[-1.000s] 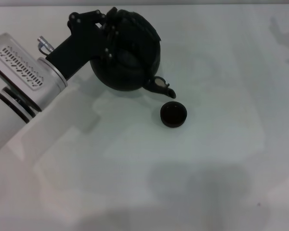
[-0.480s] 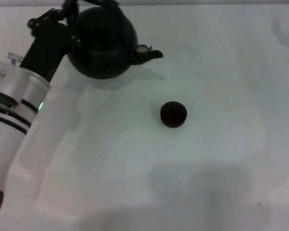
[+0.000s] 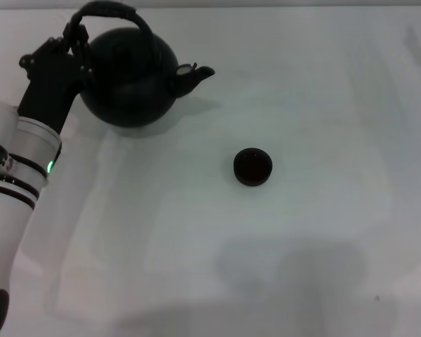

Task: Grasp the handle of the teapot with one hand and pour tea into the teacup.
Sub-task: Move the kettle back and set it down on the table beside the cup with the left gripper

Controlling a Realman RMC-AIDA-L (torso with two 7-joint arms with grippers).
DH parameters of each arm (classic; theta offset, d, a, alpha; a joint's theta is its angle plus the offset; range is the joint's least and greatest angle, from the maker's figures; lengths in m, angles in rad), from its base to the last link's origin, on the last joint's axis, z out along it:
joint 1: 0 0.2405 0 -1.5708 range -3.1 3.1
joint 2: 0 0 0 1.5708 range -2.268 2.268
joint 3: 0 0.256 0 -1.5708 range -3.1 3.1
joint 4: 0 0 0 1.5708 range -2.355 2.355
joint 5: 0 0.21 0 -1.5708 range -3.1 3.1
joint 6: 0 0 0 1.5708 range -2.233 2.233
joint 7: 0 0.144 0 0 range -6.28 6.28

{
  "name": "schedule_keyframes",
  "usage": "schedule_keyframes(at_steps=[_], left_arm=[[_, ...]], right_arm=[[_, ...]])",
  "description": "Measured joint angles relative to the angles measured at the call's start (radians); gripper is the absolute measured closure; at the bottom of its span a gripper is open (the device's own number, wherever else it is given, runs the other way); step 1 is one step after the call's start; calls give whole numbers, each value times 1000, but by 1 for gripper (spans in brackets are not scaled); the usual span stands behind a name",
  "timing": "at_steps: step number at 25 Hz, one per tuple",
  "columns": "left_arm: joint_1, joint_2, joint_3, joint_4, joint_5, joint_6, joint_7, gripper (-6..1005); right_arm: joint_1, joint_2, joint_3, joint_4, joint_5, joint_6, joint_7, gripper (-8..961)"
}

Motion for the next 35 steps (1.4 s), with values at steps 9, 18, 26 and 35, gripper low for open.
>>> schedule_keyframes(at_steps=[9, 18, 26, 35], left_arm=[[0, 0, 0, 5, -13, -61, -26, 900], [-5, 4, 9, 24, 0, -111, -19, 901], [-6, 5, 11, 33, 20, -116, -17, 883], [-2, 4, 11, 28, 20, -117, -16, 851]], right_arm=[[-8, -3, 0, -6, 0, 1, -1, 109], [-10, -3, 0, -16, 0, 1, -4, 109], [-10, -3, 0, -16, 0, 1, -4, 109], [-10, -3, 0, -18, 1, 1, -4, 109]])
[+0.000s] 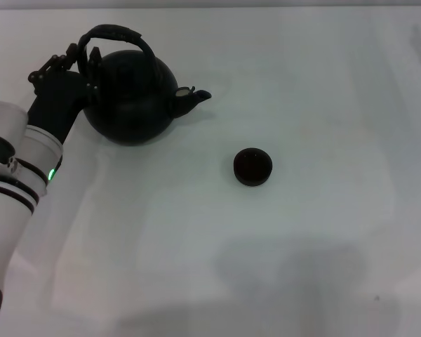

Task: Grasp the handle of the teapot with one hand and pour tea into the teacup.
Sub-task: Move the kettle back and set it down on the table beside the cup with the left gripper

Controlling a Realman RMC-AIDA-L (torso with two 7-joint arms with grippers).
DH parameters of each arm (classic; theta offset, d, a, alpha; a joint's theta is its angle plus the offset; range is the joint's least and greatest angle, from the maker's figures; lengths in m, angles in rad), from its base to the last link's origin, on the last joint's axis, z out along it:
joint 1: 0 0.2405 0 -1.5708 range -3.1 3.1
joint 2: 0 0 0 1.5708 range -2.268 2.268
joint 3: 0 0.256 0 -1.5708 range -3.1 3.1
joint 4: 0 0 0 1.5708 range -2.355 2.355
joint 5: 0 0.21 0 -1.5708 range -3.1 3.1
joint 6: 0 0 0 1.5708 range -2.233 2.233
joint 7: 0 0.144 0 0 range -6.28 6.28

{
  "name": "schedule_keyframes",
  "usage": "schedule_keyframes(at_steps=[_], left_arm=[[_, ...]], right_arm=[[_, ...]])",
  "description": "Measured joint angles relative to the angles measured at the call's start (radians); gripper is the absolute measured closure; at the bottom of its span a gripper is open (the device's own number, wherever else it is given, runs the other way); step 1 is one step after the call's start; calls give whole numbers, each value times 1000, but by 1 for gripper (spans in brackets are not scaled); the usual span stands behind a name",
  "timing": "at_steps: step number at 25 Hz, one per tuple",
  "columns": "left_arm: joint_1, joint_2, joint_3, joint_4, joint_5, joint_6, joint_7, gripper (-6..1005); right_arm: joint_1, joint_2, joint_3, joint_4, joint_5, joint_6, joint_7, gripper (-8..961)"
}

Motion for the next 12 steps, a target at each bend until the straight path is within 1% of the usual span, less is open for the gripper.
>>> schedule_keyframes(at_steps=[5, 10, 12], left_arm=[[2, -1, 0, -3, 0, 10, -1, 687], [14, -1, 0, -5, 0, 32, -6, 457], [28, -1, 0, -5, 0, 64, -6, 394]], right_arm=[[-2, 0, 0, 0, 0, 0, 0, 109], [-8, 0, 0, 0, 0, 0, 0, 109], [-11, 0, 0, 0, 0, 0, 0, 109]])
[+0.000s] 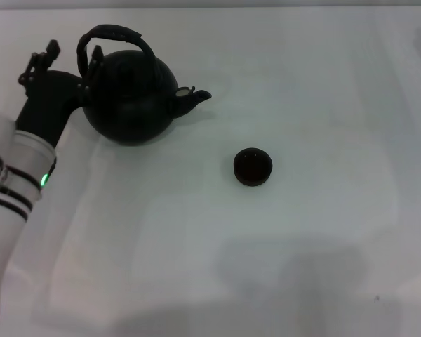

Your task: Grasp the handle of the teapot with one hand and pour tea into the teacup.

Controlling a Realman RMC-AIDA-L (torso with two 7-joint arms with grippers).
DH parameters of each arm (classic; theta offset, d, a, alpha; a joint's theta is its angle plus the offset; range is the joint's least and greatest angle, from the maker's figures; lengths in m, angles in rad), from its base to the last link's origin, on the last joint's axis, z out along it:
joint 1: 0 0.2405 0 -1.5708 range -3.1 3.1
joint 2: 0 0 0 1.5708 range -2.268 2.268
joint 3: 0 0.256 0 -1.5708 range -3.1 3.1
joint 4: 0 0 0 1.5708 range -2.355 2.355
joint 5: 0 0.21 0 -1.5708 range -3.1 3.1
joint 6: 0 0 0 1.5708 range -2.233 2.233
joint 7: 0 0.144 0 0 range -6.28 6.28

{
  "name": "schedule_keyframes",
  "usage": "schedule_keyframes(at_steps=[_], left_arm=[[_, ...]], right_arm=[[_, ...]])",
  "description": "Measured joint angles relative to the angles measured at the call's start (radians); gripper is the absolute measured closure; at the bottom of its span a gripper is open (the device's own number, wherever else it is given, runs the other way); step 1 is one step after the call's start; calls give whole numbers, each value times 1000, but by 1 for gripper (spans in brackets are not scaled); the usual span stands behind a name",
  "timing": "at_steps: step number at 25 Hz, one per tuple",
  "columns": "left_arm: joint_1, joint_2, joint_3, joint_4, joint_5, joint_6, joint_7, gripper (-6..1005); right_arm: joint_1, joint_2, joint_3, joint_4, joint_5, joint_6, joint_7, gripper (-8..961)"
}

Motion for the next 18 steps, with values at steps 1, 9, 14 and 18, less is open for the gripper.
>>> schedule_keyframes(at_steps=[1, 9, 14, 18], left_arm=[[8, 0, 0, 0, 0, 16, 0, 362], [88, -1, 37, -4, 0, 148, -40, 272], [138, 0, 23, 4, -28, 204, -74, 272], [144, 6, 16, 27, -101, 211, -81, 271]], right_arm=[[-1, 0, 0, 0, 0, 0, 0, 109], [-3, 0, 0, 0, 0, 0, 0, 109], [-3, 0, 0, 0, -2, 0, 0, 109], [-5, 0, -8, 2, -7, 0, 0, 109]])
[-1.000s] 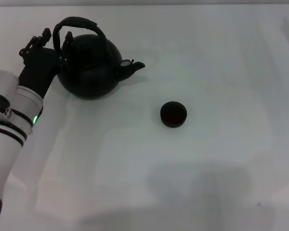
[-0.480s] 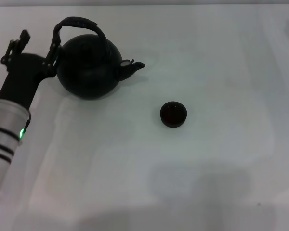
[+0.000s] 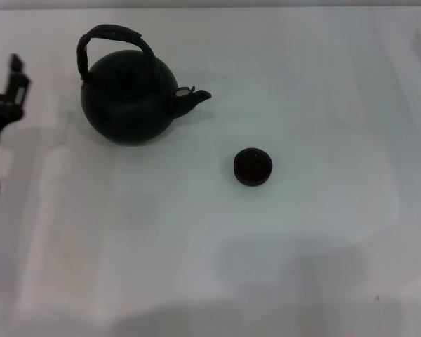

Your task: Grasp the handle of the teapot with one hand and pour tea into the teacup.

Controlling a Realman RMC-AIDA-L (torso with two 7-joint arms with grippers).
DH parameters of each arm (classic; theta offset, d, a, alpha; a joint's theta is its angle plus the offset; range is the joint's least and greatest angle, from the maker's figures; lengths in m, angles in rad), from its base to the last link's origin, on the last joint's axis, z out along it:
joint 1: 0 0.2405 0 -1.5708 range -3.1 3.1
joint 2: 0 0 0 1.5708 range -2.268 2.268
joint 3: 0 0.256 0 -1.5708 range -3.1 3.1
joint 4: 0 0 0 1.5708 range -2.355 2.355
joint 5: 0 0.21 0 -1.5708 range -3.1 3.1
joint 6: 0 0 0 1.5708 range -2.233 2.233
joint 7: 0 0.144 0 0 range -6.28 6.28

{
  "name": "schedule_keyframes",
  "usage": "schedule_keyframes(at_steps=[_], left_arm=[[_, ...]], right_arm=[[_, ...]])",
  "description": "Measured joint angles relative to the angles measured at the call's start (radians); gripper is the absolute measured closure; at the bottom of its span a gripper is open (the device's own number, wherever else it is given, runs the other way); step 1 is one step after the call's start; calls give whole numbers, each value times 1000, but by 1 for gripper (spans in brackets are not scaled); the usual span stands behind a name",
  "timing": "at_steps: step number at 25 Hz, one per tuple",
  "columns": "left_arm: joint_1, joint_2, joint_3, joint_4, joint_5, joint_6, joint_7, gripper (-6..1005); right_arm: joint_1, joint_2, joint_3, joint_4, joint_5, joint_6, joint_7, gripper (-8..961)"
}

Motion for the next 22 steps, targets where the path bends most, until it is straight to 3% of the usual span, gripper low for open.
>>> schedule_keyframes(at_steps=[8, 22], left_arm=[[-42, 4, 0, 57, -121, -23, -3, 282], [-126, 8, 0, 100, -212, -159, -12, 285]], right_arm=[[-5, 4, -3, 8, -2, -4, 0, 109], [15, 9, -3, 13, 0, 29, -13, 109]])
